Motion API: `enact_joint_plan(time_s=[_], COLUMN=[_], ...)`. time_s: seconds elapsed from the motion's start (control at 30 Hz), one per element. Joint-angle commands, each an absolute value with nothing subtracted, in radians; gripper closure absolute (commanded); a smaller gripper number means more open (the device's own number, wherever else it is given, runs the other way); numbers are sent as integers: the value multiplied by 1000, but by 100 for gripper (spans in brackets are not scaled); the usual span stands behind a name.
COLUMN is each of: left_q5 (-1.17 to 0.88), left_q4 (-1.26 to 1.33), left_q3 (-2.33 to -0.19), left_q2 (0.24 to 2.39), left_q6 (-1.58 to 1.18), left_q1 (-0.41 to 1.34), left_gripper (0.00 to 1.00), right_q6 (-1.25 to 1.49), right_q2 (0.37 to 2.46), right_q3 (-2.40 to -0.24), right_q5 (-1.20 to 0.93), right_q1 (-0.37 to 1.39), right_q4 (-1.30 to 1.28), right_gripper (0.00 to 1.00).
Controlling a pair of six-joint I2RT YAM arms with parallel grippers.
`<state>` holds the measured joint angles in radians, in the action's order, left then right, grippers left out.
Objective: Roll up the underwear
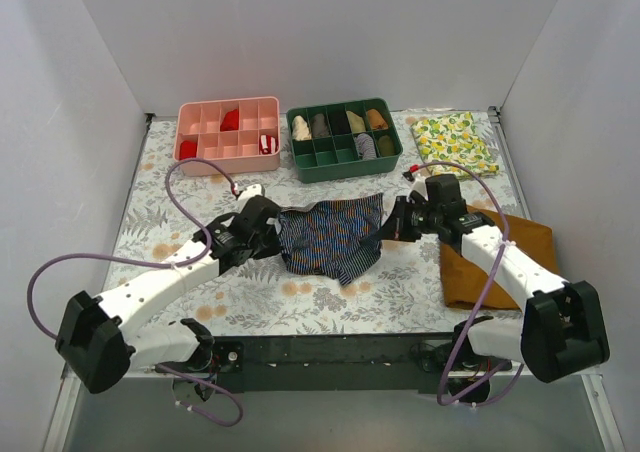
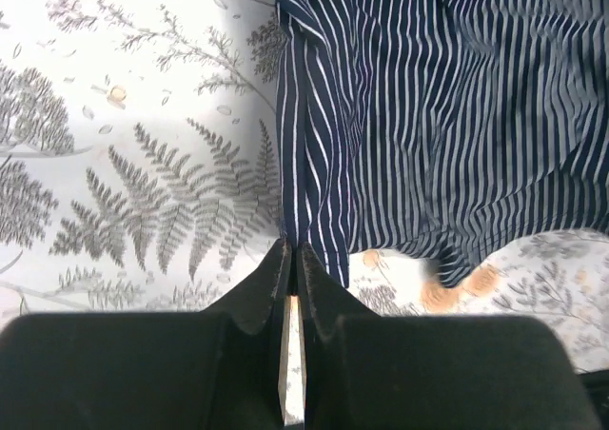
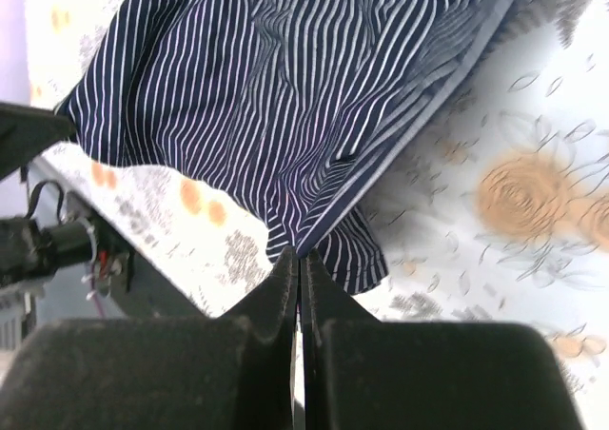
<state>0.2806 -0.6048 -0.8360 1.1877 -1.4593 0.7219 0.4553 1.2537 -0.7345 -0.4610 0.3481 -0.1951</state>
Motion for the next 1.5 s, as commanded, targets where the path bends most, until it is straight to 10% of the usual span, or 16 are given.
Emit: enact_joint_plan(time_s=[0.0,0.47,0.53,0.63,0.77,1.2,1.47], left_q5=[261,347,347,382,440,255,147], left_q4=[-779,-925,-916,-945,-1005,-609,-468], left_q3=[-830,-759,-762,-784,-847,-1028,-960], left_q2=[1097,1207,1249,1253,1200,1449,1502], left_q6=[-1555,-1700,-1687,-1697,-1691,-1401,-1358], left_q1=[721,719,715,712,706,658,526], left_gripper=[100,97,88,40,18,30,37], right_q6=[439,494,482,463,468,482,502], right_q2=[1171,1086,1092,1118,1068,1334,1548], right_q3=[-709,-583,-600,-638,-681,-817,-969], right_q5=[-540,-215,-184,-137,-80,-268,-241], right_q1=[351,351,351,351,351,350,330], right_q4=[-334,-511,-522,-557,-555,-196,-229], right_gripper=[99,99,93,56,54,71,46])
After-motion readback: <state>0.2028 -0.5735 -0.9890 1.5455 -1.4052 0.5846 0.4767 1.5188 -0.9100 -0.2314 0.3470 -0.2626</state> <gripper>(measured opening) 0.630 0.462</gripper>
